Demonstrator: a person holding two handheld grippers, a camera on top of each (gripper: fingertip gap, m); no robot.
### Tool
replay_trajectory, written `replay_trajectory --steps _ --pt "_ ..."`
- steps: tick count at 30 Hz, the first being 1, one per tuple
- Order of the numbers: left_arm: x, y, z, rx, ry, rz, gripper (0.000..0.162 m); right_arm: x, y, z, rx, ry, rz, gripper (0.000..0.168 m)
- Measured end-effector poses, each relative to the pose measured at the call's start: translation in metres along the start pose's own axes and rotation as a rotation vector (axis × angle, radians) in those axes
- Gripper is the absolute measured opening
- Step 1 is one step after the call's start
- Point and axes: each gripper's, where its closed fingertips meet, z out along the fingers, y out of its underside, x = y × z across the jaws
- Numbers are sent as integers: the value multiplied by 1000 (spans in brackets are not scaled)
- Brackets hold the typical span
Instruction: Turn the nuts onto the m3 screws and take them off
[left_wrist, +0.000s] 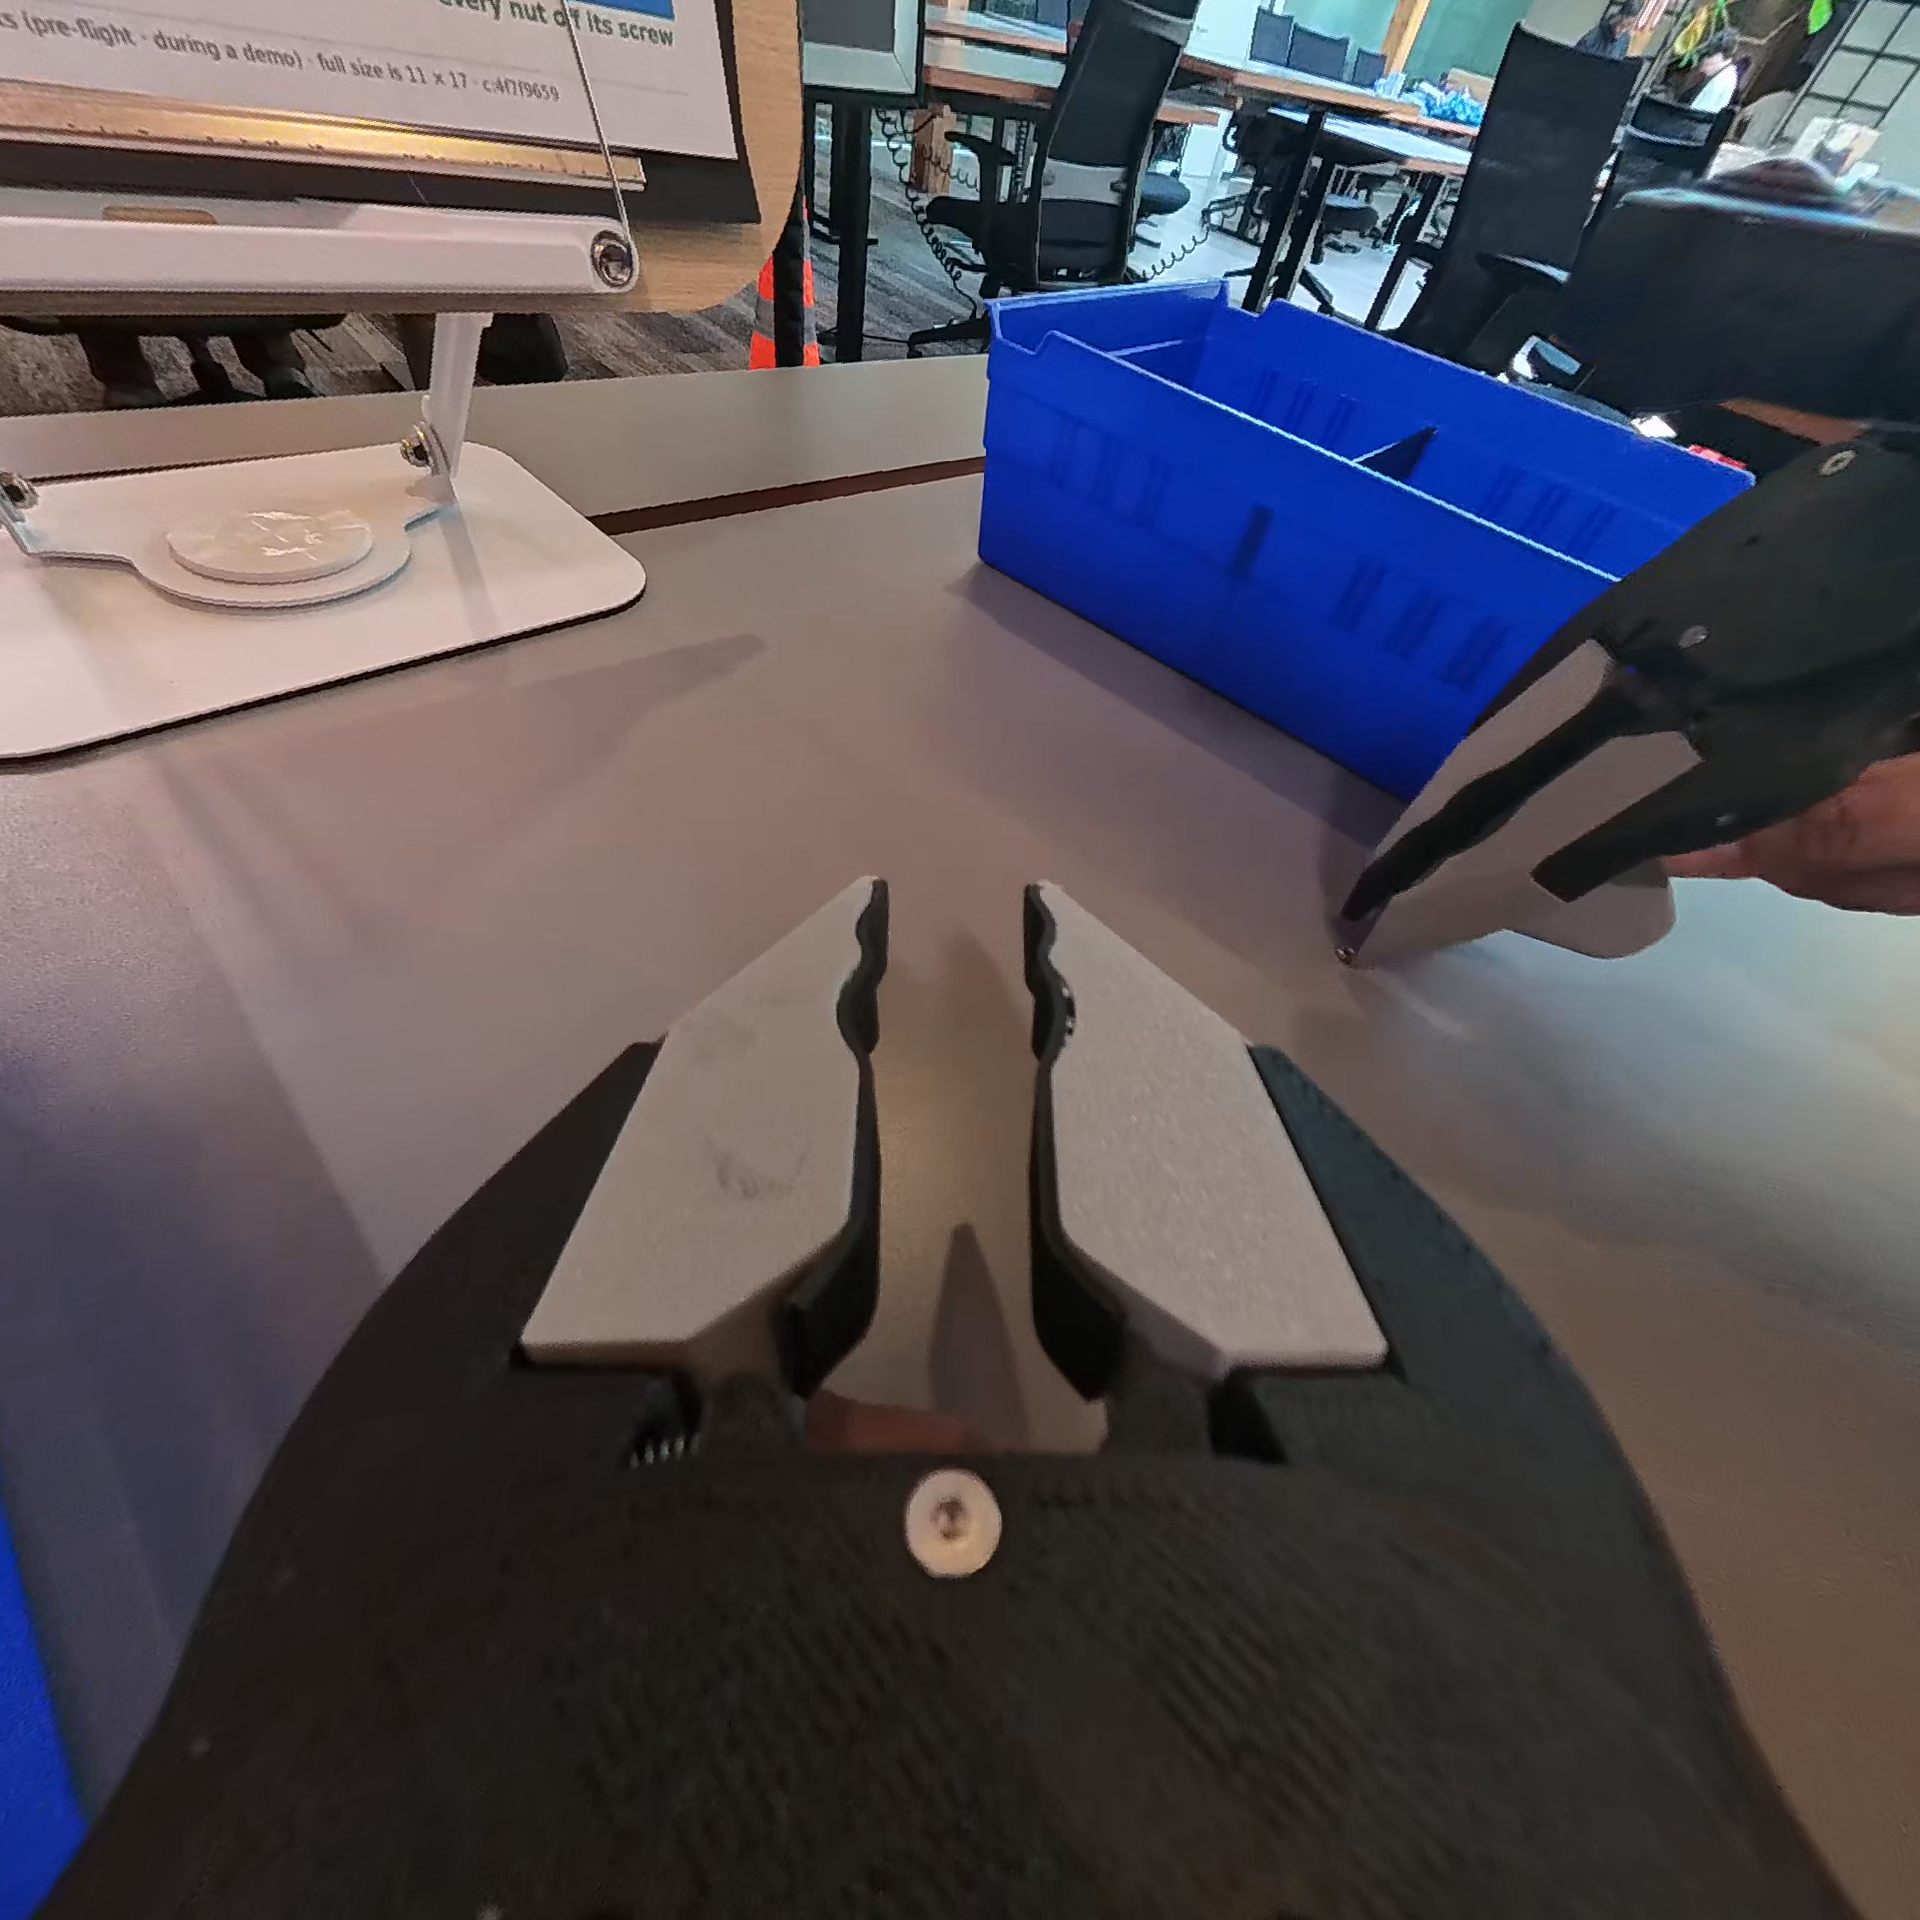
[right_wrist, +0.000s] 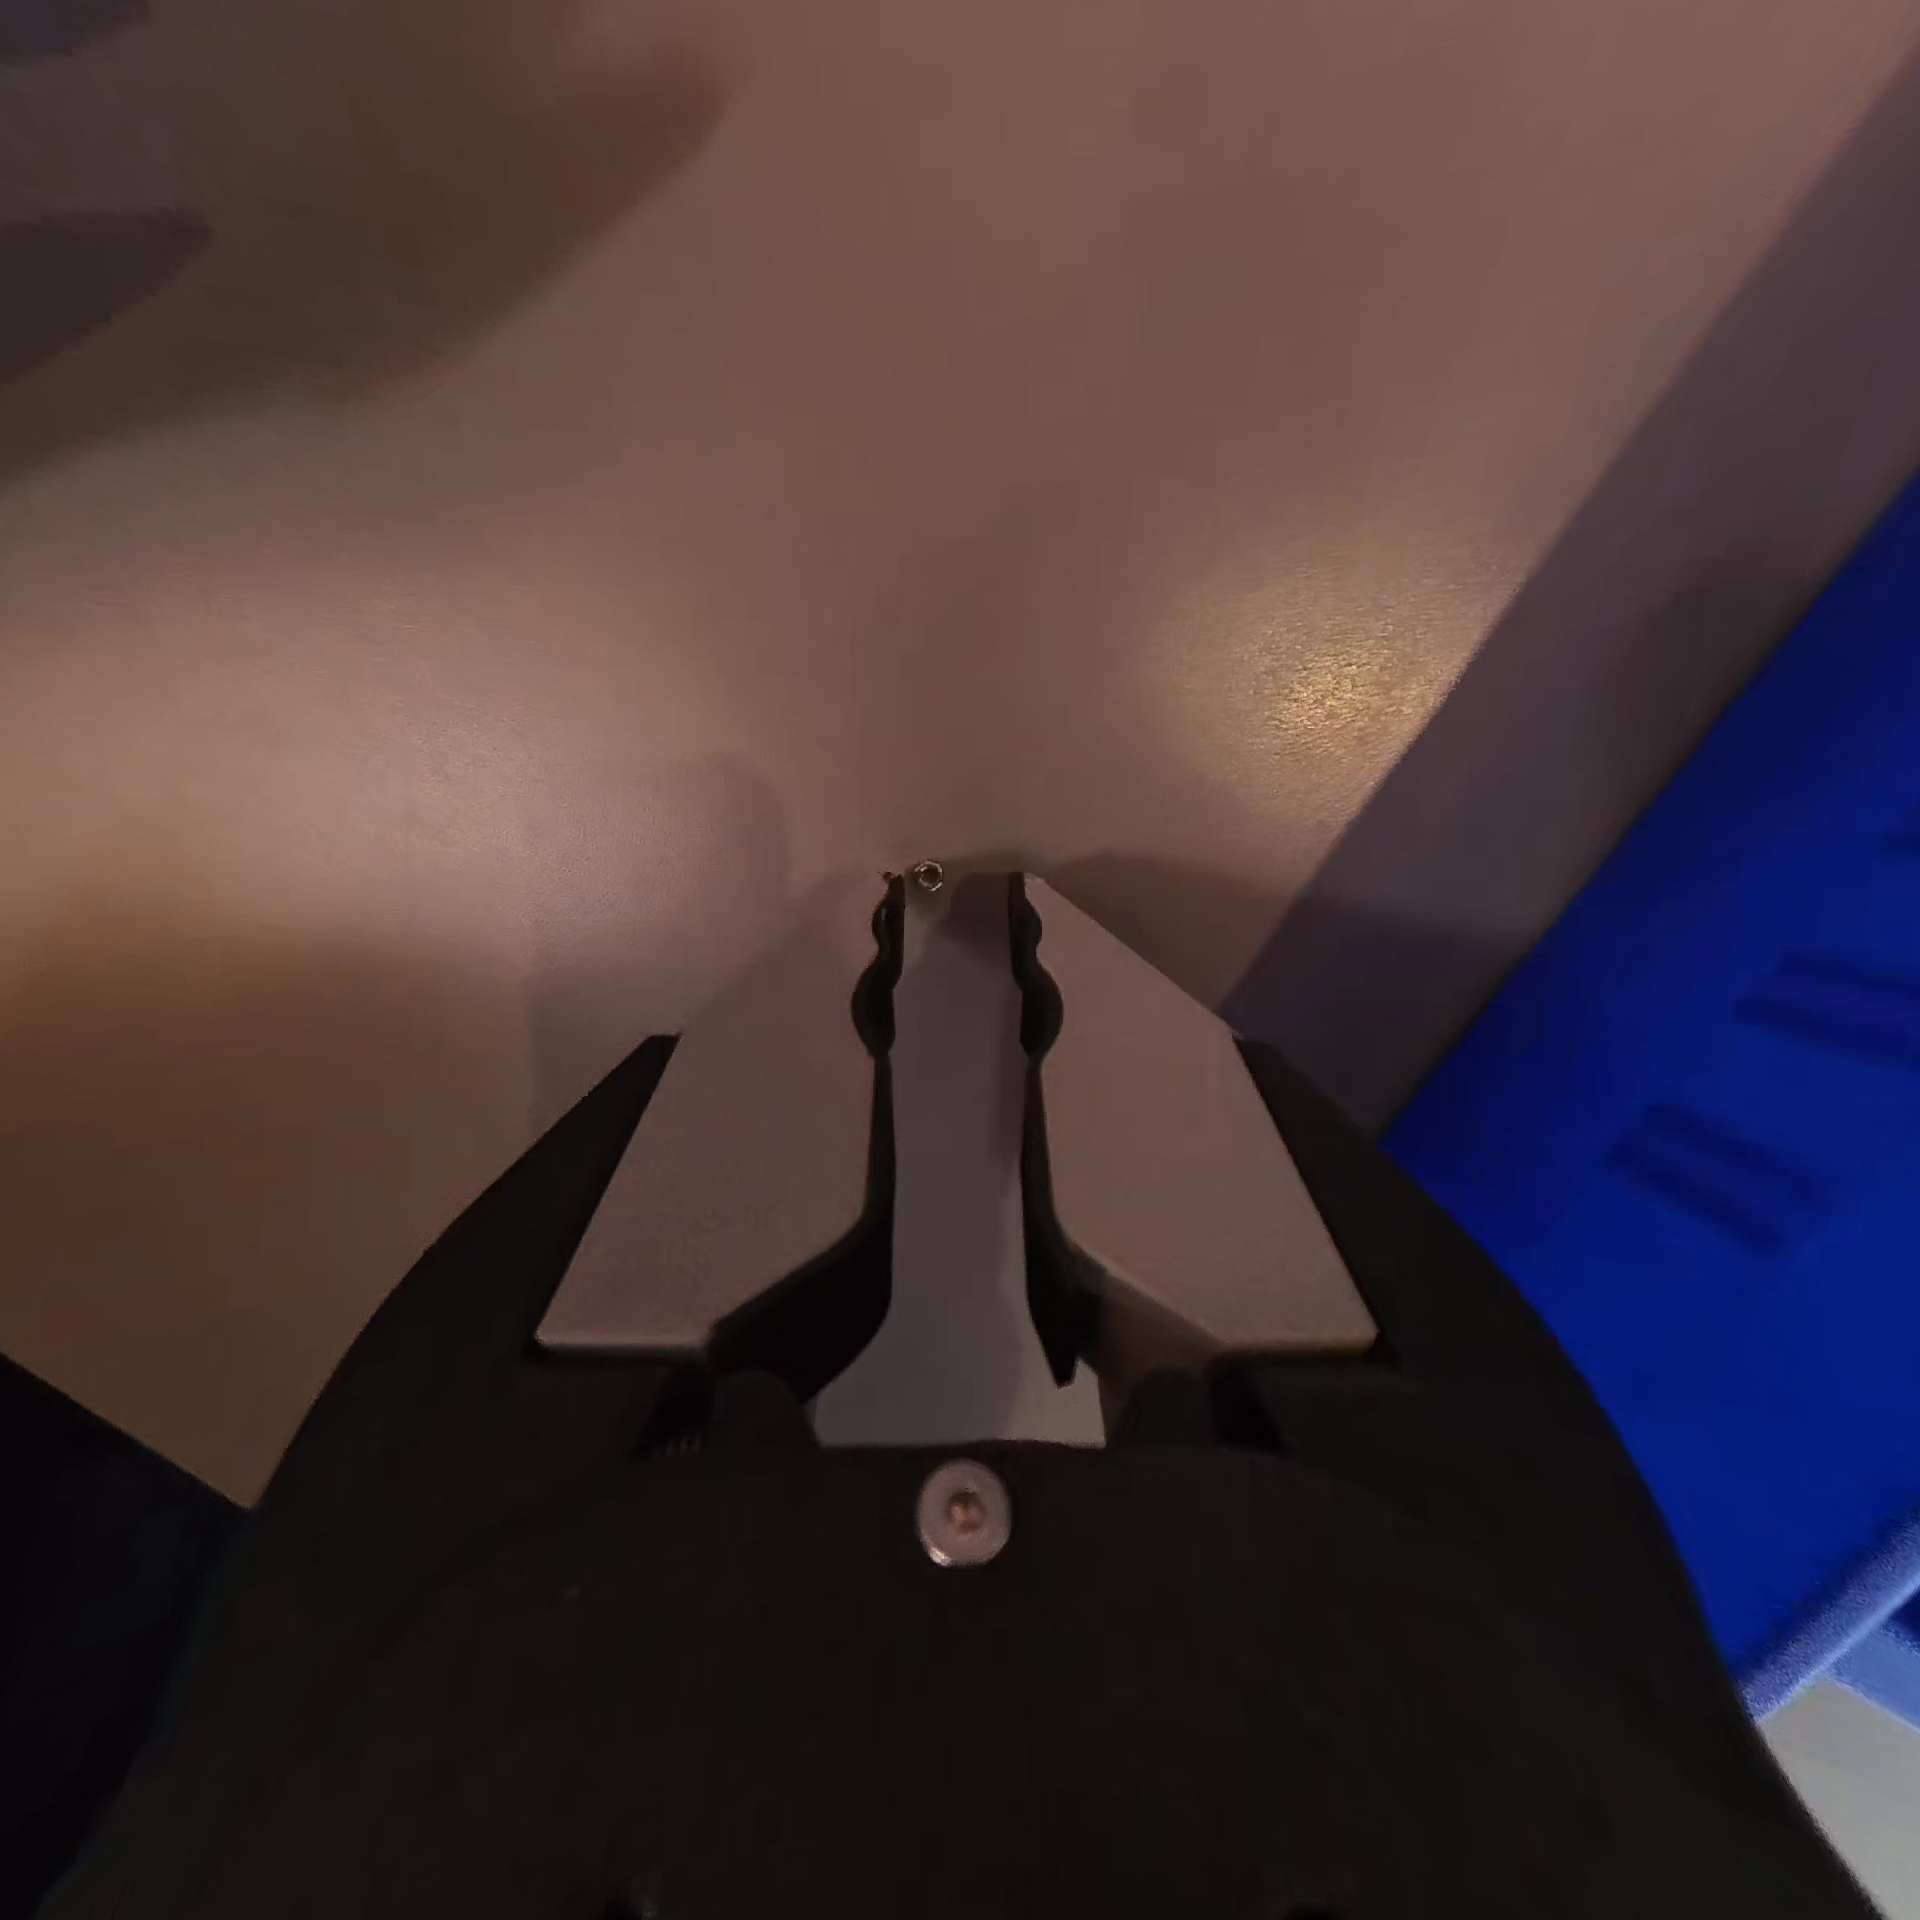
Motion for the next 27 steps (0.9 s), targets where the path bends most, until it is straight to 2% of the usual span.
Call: replay_trajectory --steps 21,27 --pt "1 -1 -1 0 6 -1 24 -3 -1 2 -26 69 -16 13" --pt "1 -1 -1 2 6 -3 24 -2 -1 2 -25 90 -9 4"
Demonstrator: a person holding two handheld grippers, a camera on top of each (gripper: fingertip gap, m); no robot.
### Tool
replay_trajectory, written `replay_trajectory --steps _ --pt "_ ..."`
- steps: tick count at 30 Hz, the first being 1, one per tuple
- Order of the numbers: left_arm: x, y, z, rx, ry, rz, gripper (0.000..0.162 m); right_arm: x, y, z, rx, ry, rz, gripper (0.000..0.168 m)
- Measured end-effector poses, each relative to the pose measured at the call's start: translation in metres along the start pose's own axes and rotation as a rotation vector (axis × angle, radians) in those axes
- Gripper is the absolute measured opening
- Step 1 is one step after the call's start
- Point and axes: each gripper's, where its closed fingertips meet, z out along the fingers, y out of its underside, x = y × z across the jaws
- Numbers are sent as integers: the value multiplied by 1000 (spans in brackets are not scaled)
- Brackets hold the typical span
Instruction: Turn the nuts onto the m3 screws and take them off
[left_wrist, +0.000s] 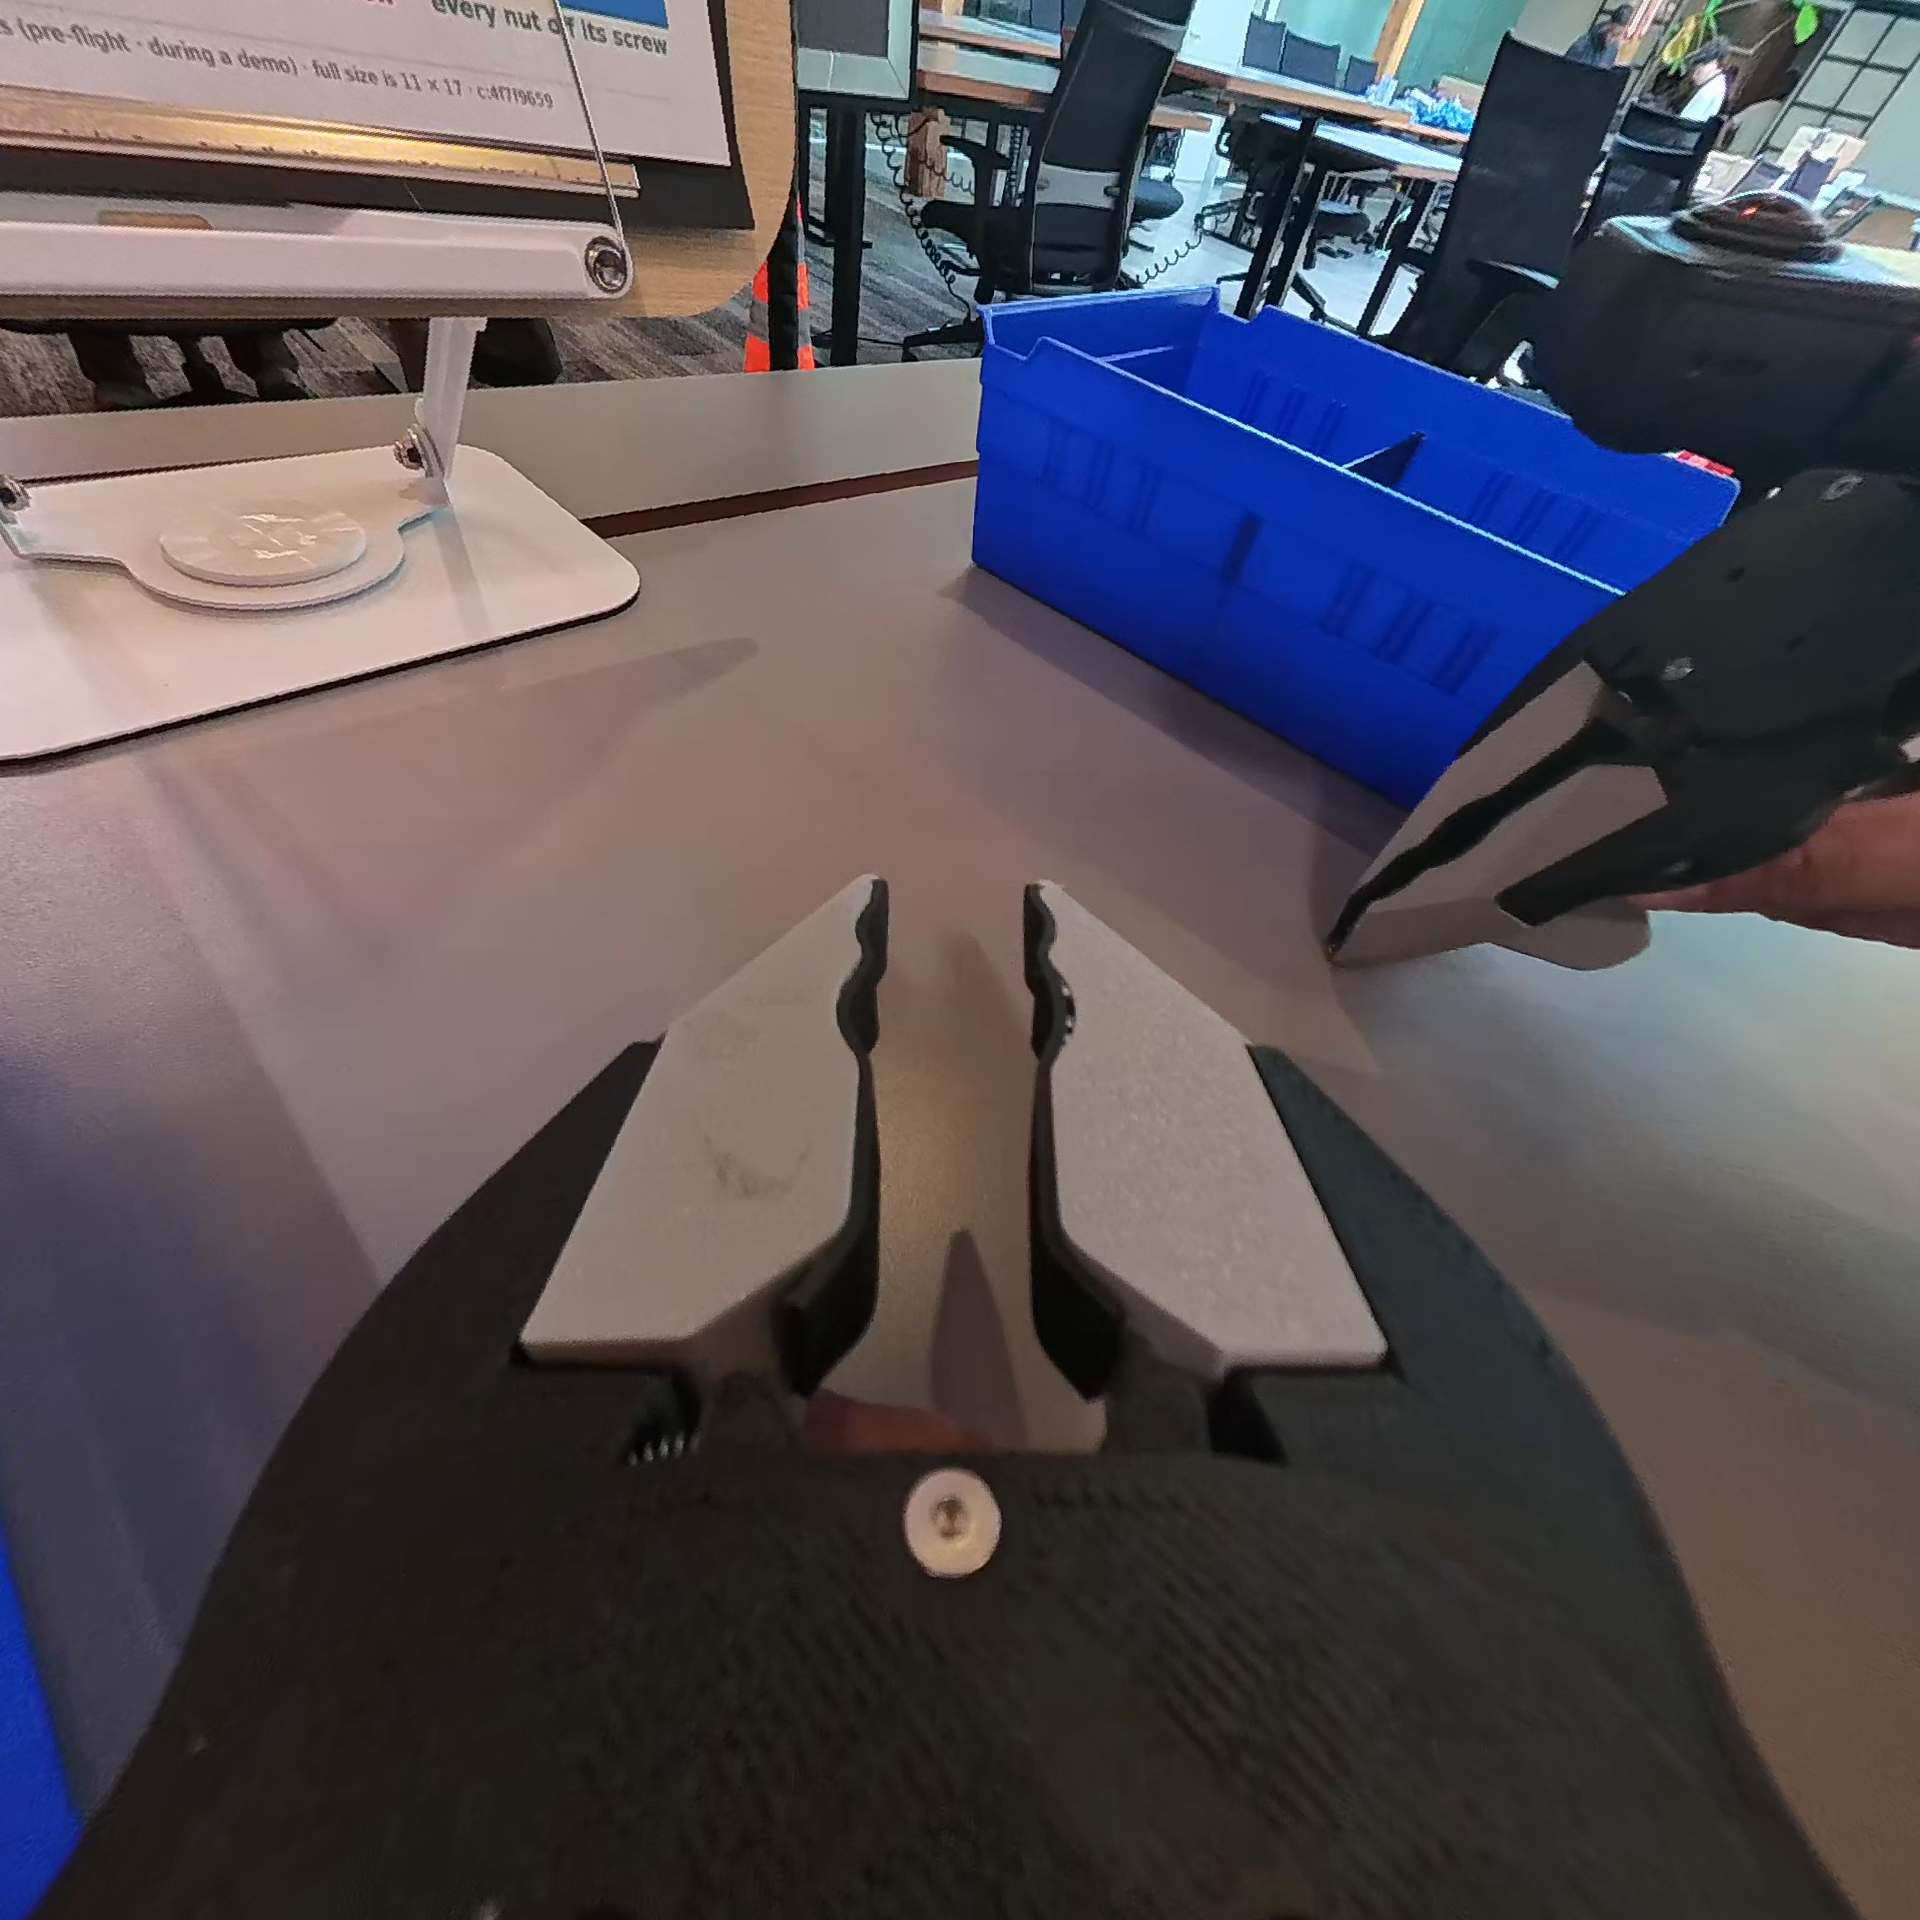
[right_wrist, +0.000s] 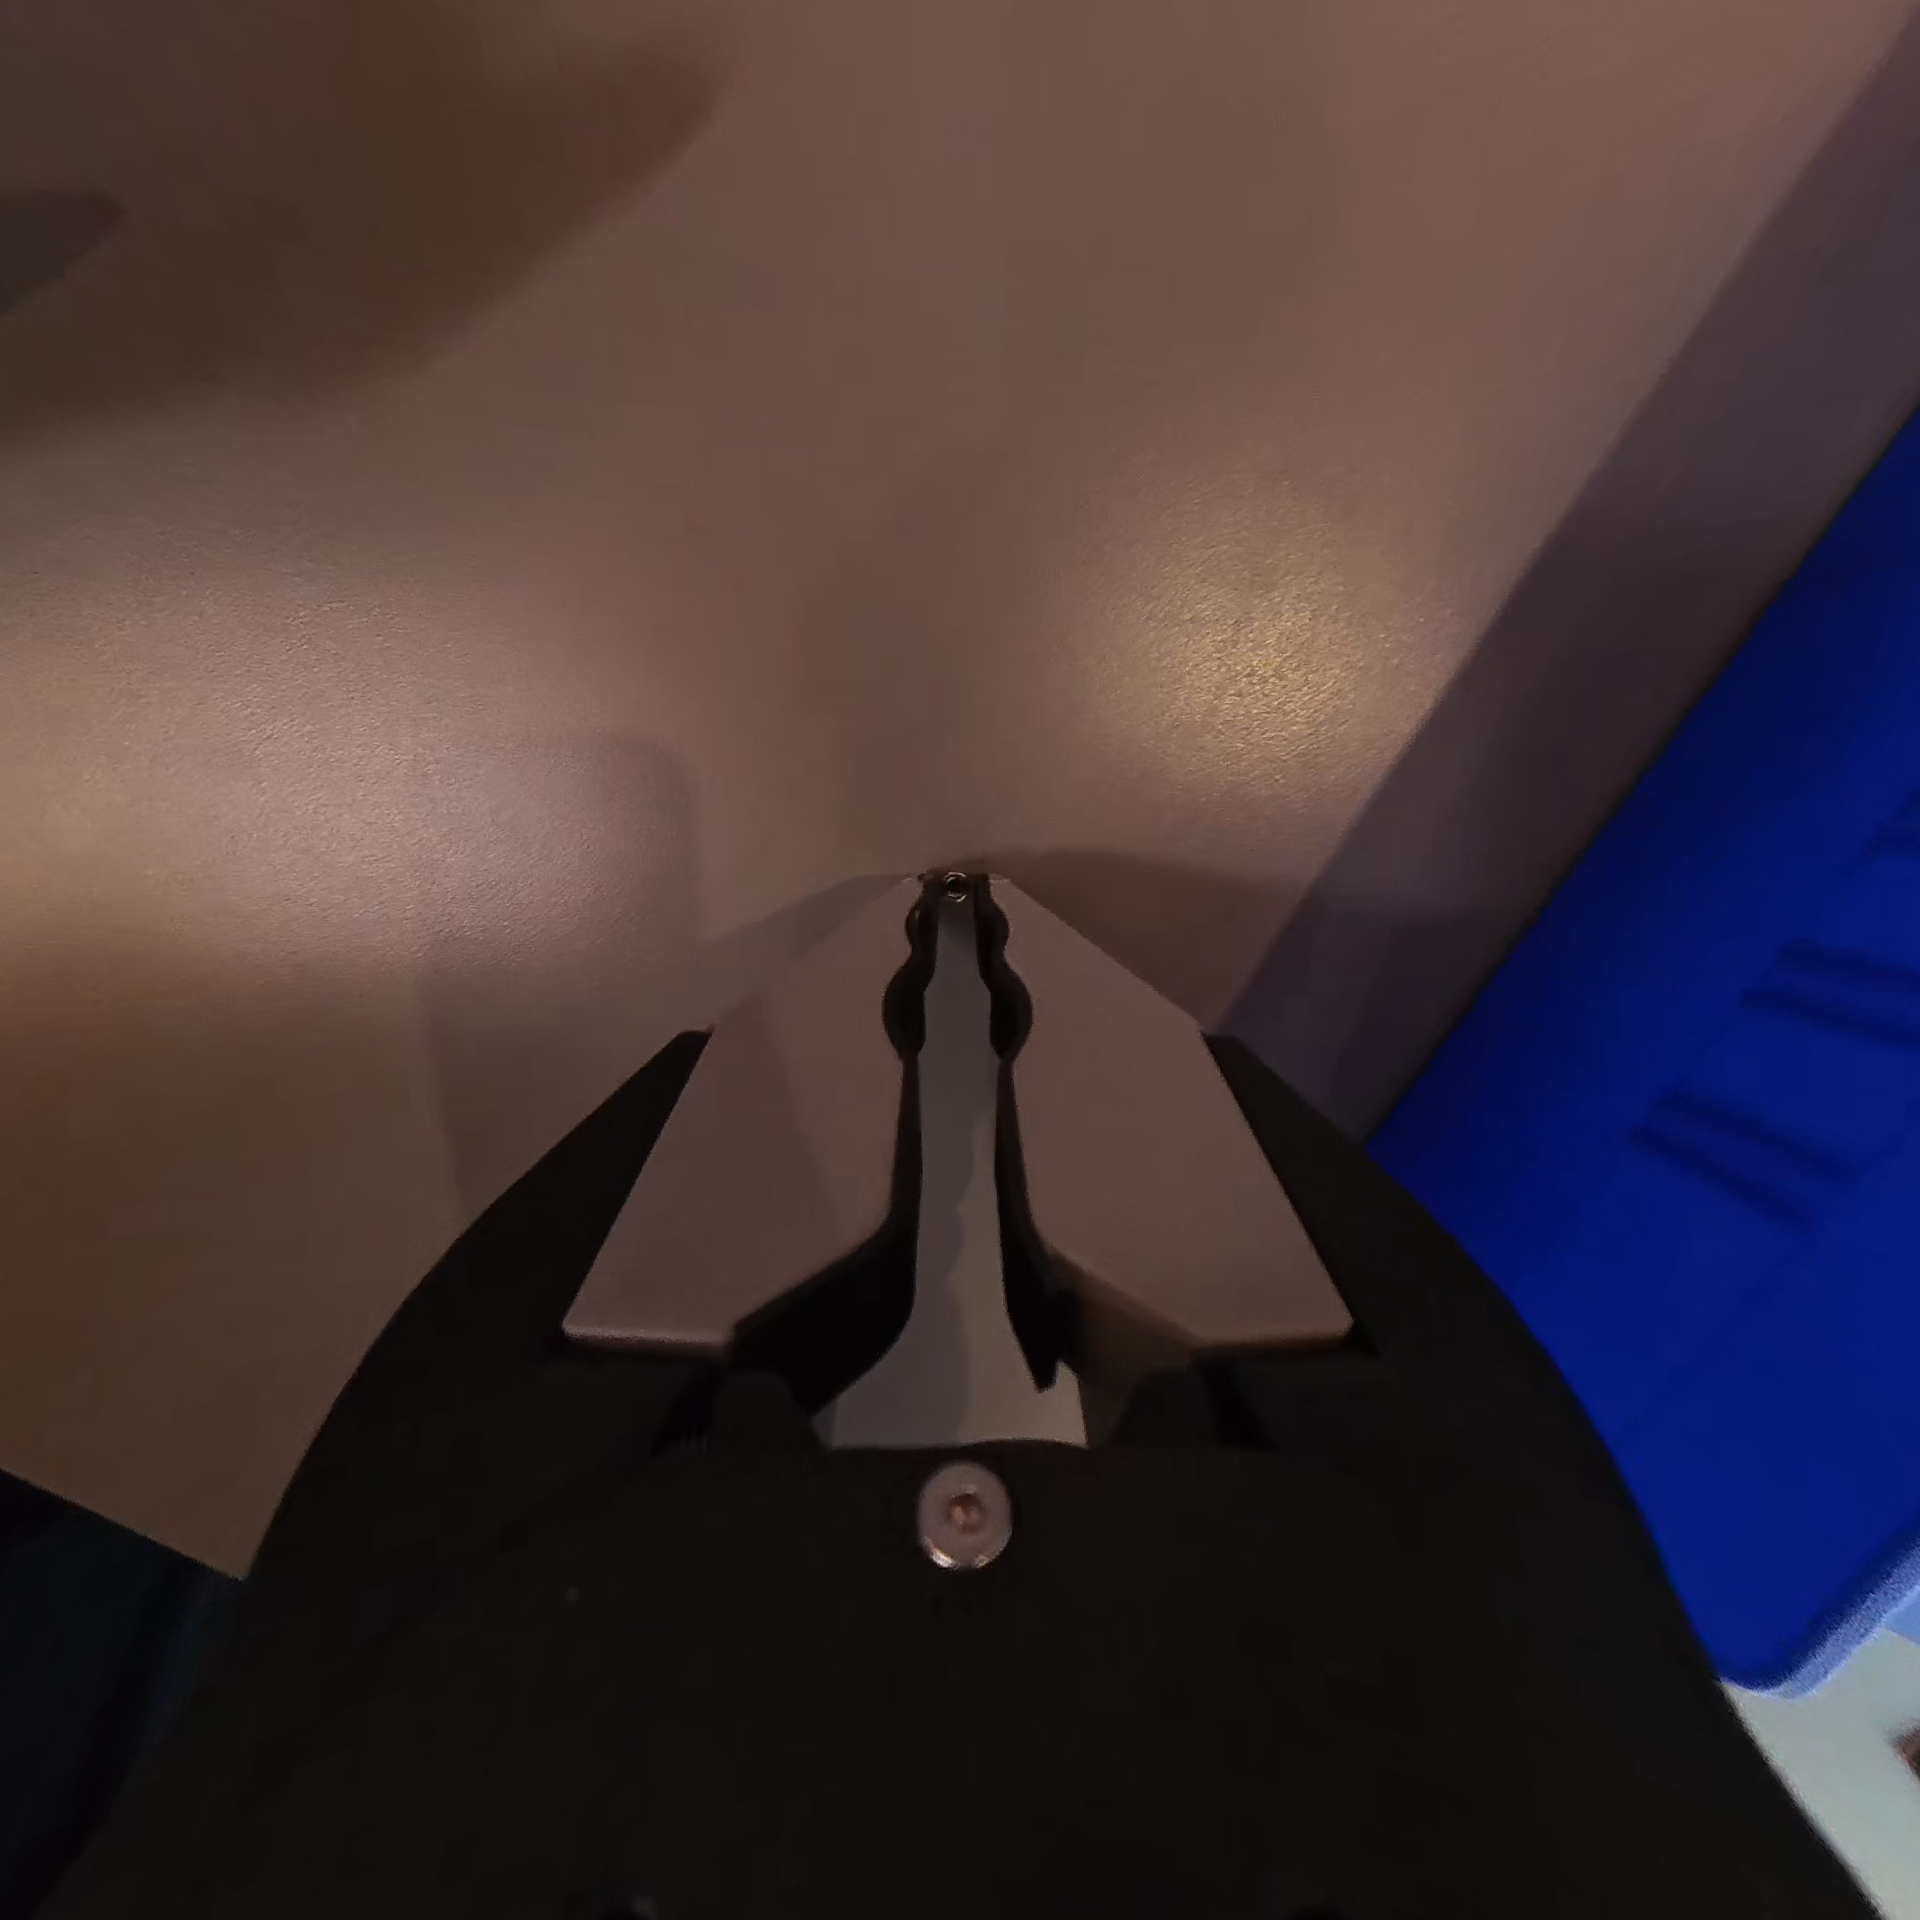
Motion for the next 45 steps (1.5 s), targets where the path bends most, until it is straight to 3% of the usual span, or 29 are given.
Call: replay_trajectory --steps 20,45 --pt "2 0 0 -3 7 7 24 -1 -1 1 -126 39 -26 3" --pt "5 2 1 -12 16 11 25 1 0 0 -106 35 -48 2"
